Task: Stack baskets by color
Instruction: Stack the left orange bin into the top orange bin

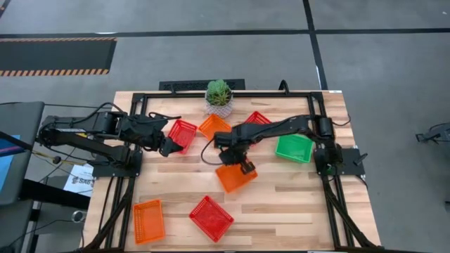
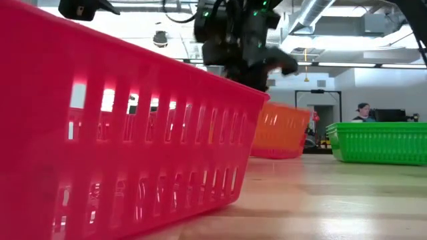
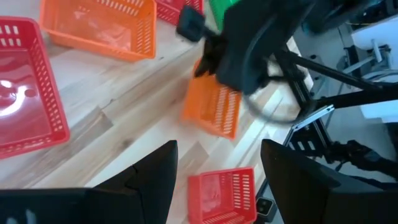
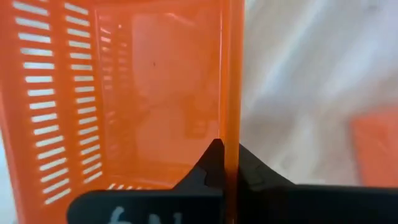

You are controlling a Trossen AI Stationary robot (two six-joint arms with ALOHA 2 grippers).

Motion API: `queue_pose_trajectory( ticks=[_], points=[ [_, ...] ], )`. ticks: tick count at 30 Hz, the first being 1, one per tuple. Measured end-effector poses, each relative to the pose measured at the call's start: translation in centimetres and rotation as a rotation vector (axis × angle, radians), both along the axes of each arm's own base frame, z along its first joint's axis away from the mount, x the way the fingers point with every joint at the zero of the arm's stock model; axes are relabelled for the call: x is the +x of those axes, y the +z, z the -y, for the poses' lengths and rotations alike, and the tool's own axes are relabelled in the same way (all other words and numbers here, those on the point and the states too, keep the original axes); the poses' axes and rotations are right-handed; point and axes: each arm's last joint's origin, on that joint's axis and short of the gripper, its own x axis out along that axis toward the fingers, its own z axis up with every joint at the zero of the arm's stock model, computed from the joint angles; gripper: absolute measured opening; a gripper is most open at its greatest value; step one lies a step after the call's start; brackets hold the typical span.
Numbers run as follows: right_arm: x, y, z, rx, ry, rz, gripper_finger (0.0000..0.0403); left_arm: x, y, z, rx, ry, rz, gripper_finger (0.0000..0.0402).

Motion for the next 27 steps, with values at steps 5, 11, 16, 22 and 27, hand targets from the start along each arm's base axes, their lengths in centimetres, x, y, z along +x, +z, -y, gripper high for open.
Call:
queue_pose_trajectory(
  ticks=[5,11,16,22,27],
  points=[
    [-2.2,5.9,3.2,0.13,-0.176,0.149,0.001,-0.1,-0.1,0.0,0.034,-0.015,-0.014,0.0219],
    [-4.4,11.4,10.1,0.243,-0.722,0.402,0.0007,-0.3,-0.3,-0.2,0.067,0.008,-0.047,0.0219],
    [-5.0,10.2,14.1,0.334,-1.045,0.36,0.0006,-0.4,-0.4,-0.3,0.096,0.039,-0.058,0.0219],
    [-3.0,6.2,15.0,0.331,-1.054,0.27,0.0011,-0.5,-0.5,-0.4,0.112,0.054,-0.073,0.0219],
    [-1.7,4.0,14.8,0.346,-1.017,0.244,0.0005,-0.5,-0.5,-0.4,0.116,0.054,-0.074,0.0219]
  ],
)
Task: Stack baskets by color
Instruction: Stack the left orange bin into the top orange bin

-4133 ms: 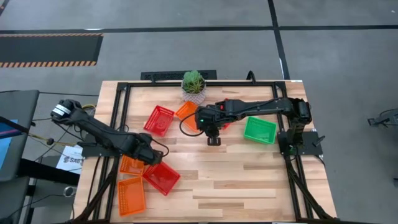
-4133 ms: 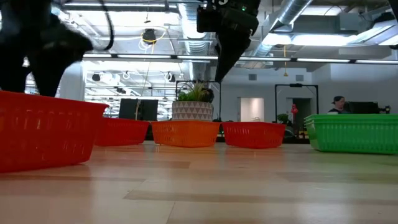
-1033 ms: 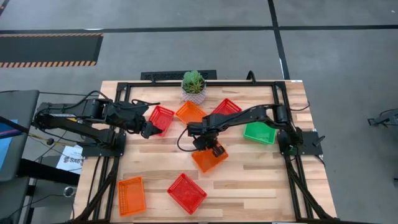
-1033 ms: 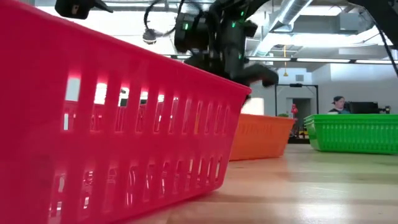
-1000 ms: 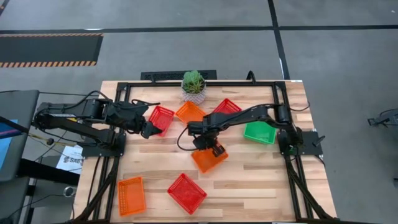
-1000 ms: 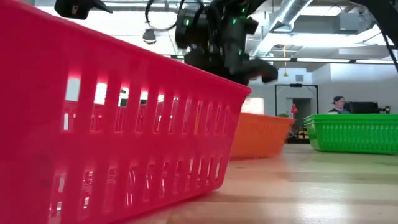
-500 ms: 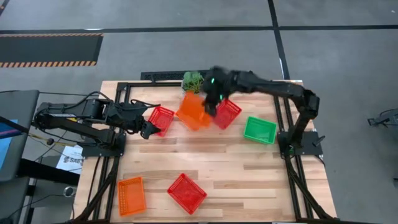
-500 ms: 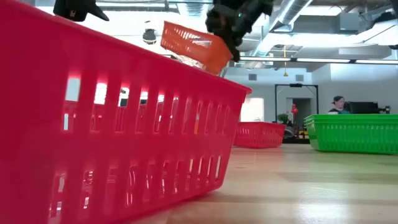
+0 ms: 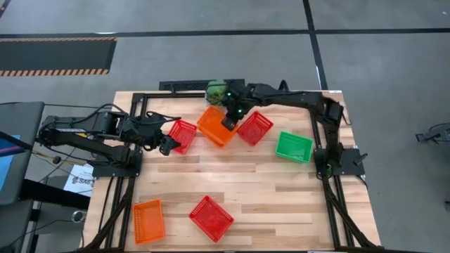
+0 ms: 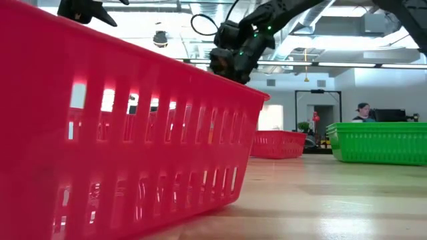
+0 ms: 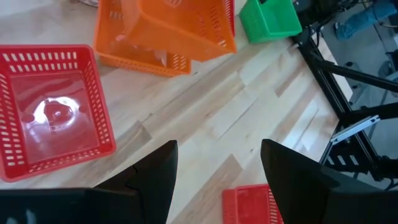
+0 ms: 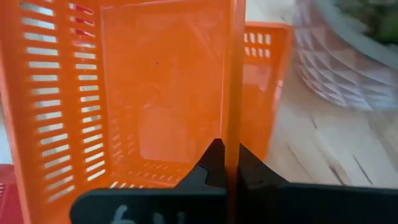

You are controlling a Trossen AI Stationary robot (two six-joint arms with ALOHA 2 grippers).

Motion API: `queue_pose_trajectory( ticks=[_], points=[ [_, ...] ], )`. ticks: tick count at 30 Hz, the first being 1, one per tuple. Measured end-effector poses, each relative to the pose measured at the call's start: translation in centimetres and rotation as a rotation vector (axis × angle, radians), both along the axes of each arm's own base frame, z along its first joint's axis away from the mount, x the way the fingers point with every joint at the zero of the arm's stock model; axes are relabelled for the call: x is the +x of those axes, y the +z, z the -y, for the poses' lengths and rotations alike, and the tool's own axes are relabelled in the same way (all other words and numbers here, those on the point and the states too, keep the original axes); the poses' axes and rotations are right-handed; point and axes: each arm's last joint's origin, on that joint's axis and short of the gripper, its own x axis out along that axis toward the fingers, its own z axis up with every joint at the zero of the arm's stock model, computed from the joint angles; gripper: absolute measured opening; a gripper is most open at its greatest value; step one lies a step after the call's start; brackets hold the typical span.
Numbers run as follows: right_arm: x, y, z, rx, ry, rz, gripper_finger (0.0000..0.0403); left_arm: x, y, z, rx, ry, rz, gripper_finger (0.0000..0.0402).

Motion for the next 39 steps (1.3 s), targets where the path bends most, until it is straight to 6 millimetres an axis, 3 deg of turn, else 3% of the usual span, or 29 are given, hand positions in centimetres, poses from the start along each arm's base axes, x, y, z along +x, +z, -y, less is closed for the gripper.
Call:
queue_pose_trajectory(
  ticks=[10,21,33,39],
  points=[
    [0.7,-3.4,0.9,0.019,-0.002,-0.078,0.0007,0.0,0.0,-0.1,0.02,0.006,0.0,0.0219],
    [0.7,-3.2,1.1,-0.019,0.0,-0.069,0.0034,0.0,0.0,-0.1,0.022,0.01,0.001,0.0219],
    [0.9,-3.4,-0.4,-0.105,0.111,-0.124,0.0018,0.0,0.0,-0.1,0.016,0.016,0.002,0.0219],
    [1.0,-3.4,-0.5,-0.137,0.107,-0.139,0.0042,0.0,0.0,-0.1,0.016,0.016,0.002,0.0219]
  ],
)
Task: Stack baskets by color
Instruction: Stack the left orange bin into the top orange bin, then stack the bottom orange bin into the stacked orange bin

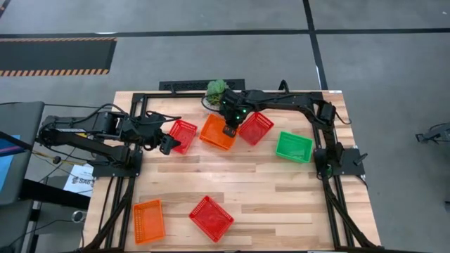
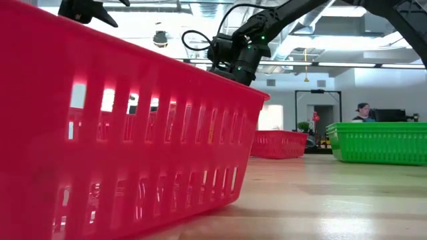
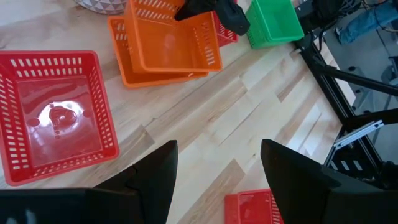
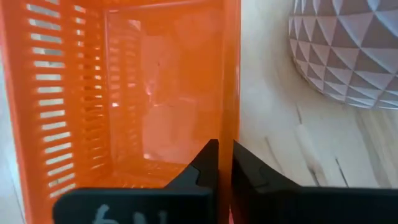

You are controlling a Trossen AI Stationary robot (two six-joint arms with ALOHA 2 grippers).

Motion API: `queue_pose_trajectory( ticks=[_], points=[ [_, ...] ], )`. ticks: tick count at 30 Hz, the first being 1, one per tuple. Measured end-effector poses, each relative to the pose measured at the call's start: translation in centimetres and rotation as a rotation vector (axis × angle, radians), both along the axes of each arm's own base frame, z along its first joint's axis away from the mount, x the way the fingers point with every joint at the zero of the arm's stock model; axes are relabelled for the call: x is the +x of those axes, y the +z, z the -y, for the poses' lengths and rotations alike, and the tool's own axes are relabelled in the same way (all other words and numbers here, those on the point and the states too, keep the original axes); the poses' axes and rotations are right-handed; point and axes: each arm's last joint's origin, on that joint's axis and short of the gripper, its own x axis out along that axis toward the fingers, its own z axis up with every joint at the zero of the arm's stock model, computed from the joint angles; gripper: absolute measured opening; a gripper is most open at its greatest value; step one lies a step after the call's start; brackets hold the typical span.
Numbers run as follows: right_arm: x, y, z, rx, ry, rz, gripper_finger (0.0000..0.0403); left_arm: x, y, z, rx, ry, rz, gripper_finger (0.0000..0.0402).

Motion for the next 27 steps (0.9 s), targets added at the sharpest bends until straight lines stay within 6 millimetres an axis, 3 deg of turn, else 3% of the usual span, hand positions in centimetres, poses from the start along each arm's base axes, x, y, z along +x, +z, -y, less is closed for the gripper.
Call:
queue_pose_trajectory(
  ticks=[8,15,22,27],
  points=[
    [0.0,0.0,0.1,-0.019,0.027,-0.003,0.0075,0.0,0.0,0.0,0.0,0.0,0.0,0.0219],
    [-0.1,0.2,0.0,-0.024,0.042,-0.005,0.0126,0.0,0.0,0.1,-0.025,-0.026,-0.006,0.0219],
    [-0.4,3.1,-0.1,-0.004,0.052,-0.044,0.0171,-0.7,-1.1,1.2,-0.202,-0.09,-0.168,0.0219],
    [-0.2,5.7,-0.9,-0.002,0.074,-0.05,0.0182,0.1,-2.6,4.3,-0.323,-0.101,-0.334,0.0218]
  ],
)
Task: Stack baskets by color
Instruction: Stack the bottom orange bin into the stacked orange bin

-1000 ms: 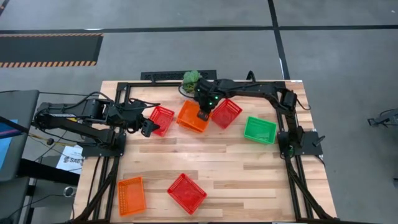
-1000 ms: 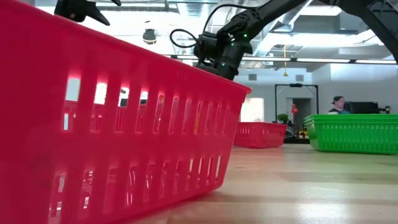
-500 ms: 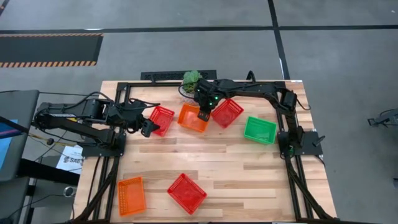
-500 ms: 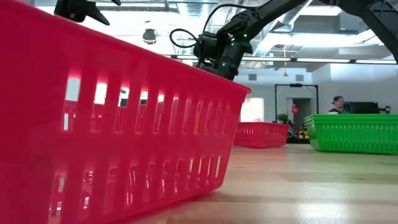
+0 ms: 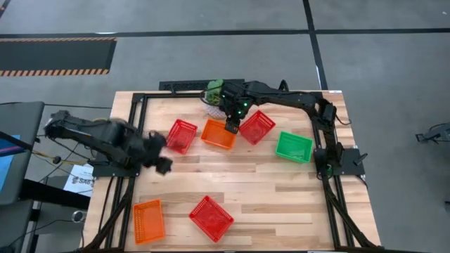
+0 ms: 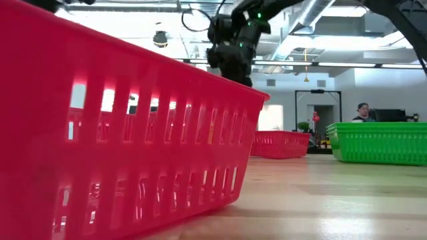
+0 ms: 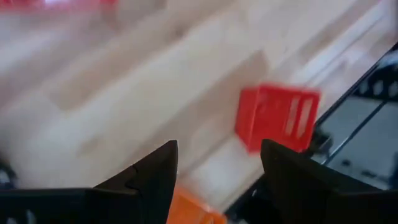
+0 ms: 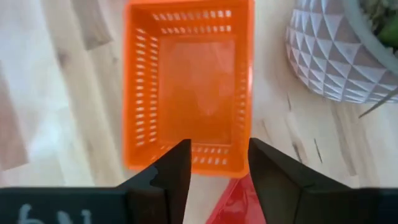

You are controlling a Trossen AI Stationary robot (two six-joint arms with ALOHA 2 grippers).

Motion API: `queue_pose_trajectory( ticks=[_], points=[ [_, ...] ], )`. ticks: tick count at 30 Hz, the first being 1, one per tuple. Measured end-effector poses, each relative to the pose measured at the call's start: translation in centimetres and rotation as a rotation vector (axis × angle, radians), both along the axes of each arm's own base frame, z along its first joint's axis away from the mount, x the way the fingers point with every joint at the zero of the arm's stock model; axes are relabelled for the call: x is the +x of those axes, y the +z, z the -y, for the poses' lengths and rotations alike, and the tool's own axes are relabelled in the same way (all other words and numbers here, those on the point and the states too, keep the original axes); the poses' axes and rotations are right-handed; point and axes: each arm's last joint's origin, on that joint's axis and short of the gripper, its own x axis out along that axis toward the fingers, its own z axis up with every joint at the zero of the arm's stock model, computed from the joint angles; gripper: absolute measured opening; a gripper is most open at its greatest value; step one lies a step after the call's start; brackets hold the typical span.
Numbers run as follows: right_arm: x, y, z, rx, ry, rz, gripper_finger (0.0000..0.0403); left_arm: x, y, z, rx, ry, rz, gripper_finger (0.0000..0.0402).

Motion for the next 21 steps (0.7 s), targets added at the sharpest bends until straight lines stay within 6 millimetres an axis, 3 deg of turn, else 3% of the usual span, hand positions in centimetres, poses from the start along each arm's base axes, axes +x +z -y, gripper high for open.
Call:
queue_pose_trajectory(
  ticks=[6,12,16,21],
  points=[
    [-0.3,3.0,-1.0,-0.012,0.076,-0.024,0.0177,1.2,-2.5,6.3,-0.065,-0.082,-0.171,0.0193],
    [-1.6,5.4,-1.5,-0.01,0.142,-0.087,0.017,-0.1,-5.3,12.5,-0.098,-0.078,-0.358,0.0142],
    [-2.3,6.8,-1.4,-0.013,0.136,-0.082,0.0165,-1.1,-7.0,15.1,-0.069,-0.032,-0.445,0.0089],
    [-4.1,9.4,-1.2,-0.046,0.111,-0.009,0.0156,-1.2,-9.5,16.9,0.01,0.003,-0.515,0.001]
  ],
)
